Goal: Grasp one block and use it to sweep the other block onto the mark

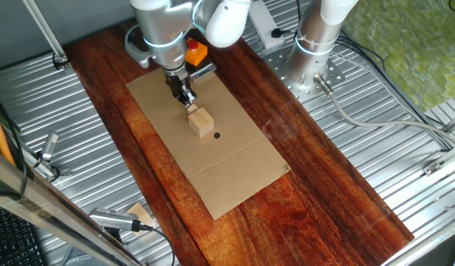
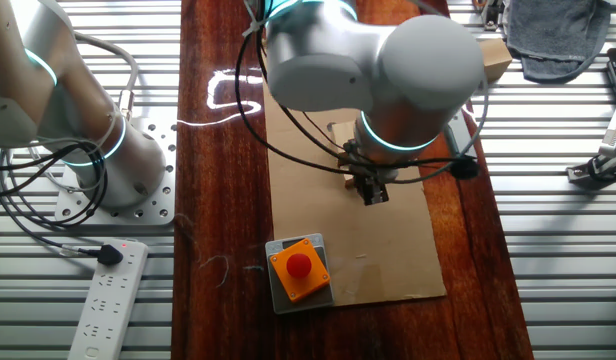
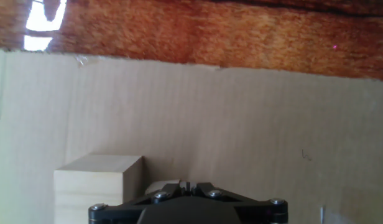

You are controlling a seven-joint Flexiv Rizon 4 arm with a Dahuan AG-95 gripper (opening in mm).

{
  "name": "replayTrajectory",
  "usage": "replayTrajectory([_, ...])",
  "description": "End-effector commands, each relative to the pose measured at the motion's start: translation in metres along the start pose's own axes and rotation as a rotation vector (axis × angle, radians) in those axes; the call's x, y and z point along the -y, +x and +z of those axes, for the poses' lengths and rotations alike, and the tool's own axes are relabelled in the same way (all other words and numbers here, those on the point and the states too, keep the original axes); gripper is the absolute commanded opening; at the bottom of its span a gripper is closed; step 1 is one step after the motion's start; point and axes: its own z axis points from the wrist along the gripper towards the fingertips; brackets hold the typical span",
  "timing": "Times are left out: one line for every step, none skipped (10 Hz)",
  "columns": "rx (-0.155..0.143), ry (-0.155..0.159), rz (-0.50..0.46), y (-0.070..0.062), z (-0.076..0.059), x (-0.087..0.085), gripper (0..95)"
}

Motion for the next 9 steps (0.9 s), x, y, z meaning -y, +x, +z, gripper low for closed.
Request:
replayTrajectory([0.009,-0.004,0.008,0.003,0.004,-0.001,0.0])
replayTrajectory([0.013,-0.016,0.028,0.005,0.007,-0.004,0.0])
replayTrajectory([0.014,-0.017,0.040,0.007,0.009,-0.006,0.0])
replayTrajectory([0.015,-0.023,0.052,0.009,0.011,-0.010,0.0])
replayTrajectory([0.018,-0.027,0.066,0.011,0.013,-0.014,0.0])
replayTrajectory([0.021,-0.030,0.073,0.012,0.014,-0.016,0.0])
replayTrajectory([0.025,-0.032,0.081,0.013,0.016,-0.019,0.0])
replayTrajectory([0.026,-0.037,0.091,0.014,0.016,-0.021,0.0])
replayTrajectory([0.027,-0.040,0.101,0.014,0.016,-0.023,0.0])
